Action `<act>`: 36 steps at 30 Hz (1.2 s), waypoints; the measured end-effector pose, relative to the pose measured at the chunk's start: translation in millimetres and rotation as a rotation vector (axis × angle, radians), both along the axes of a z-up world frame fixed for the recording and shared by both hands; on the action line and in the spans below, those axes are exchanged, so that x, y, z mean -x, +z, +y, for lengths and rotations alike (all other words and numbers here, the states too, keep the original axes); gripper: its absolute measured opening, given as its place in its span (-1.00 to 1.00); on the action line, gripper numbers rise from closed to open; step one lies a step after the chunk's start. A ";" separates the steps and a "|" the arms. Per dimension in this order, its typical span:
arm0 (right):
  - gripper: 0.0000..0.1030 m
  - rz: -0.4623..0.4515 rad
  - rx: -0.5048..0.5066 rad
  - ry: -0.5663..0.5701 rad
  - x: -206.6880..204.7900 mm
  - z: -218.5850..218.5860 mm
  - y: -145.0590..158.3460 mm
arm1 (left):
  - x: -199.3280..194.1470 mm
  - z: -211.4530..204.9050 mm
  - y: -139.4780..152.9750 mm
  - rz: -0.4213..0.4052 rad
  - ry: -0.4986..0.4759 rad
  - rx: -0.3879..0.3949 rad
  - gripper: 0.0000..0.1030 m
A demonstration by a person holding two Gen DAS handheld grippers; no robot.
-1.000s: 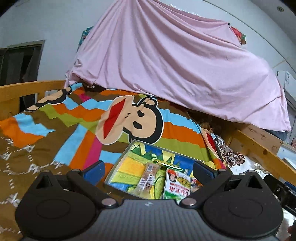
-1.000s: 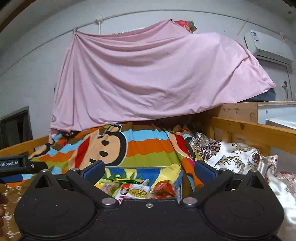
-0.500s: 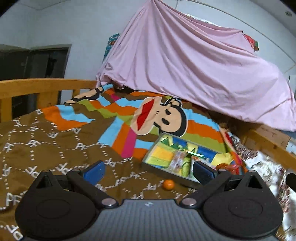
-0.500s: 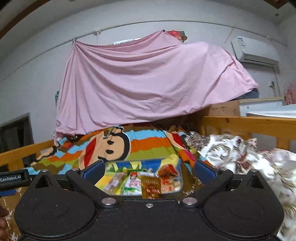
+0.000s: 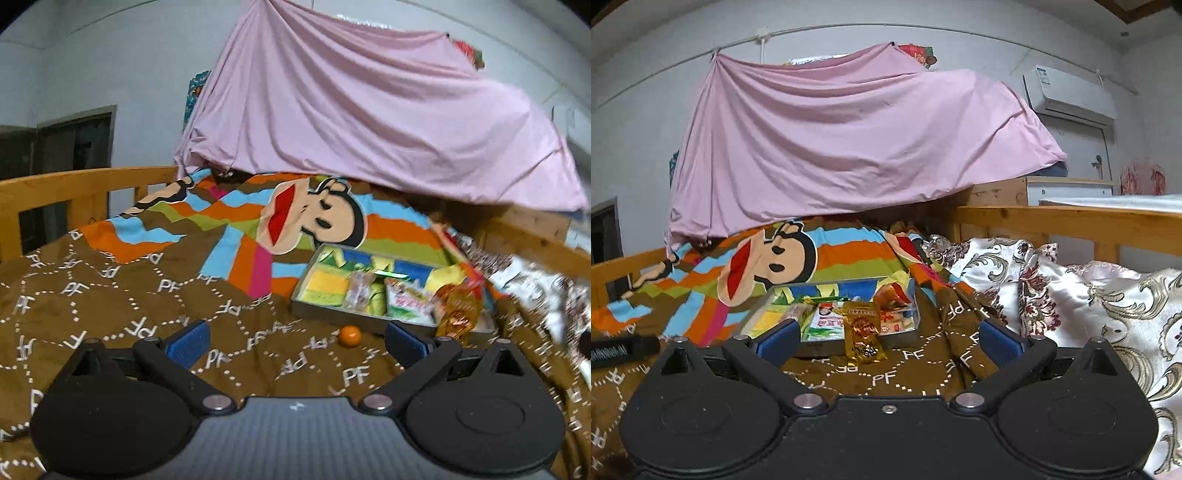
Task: Organize snacks
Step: 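Withdraw both open tools from the tray, then grasp the small orange with the left tool while the right tool grasps the gold meat pouch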
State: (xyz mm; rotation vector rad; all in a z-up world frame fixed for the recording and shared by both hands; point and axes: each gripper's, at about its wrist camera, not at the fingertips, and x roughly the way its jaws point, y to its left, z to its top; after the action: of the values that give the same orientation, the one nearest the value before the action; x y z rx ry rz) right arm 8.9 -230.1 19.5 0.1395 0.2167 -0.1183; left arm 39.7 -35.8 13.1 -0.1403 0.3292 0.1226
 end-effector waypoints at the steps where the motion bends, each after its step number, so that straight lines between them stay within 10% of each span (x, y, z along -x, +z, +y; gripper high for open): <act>1: 0.99 0.007 0.001 0.013 -1.0 0.4 -0.5 | 0.9 2.4 1.6 -0.005 -0.015 0.011 0.99; 11: 0.99 0.132 0.029 0.053 -20.9 10.7 -10.0 | 7.6 -3.4 5.5 -0.106 -0.048 -0.162 0.99; 24: 0.99 0.210 0.002 0.118 -35.8 11.5 -14.0 | -19.3 -16.3 -18.6 0.102 -0.051 -0.317 0.99; 36: 0.99 0.299 -0.066 0.143 -59.3 7.6 -19.2 | -47.0 -3.8 -21.8 0.209 -0.046 -0.149 0.99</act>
State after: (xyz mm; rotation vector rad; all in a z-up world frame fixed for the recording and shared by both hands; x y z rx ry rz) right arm 68.2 -222.5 0.3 0.1709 0.5280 0.0107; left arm 86.7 -39.6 -8.8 0.0286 0.5297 0.1162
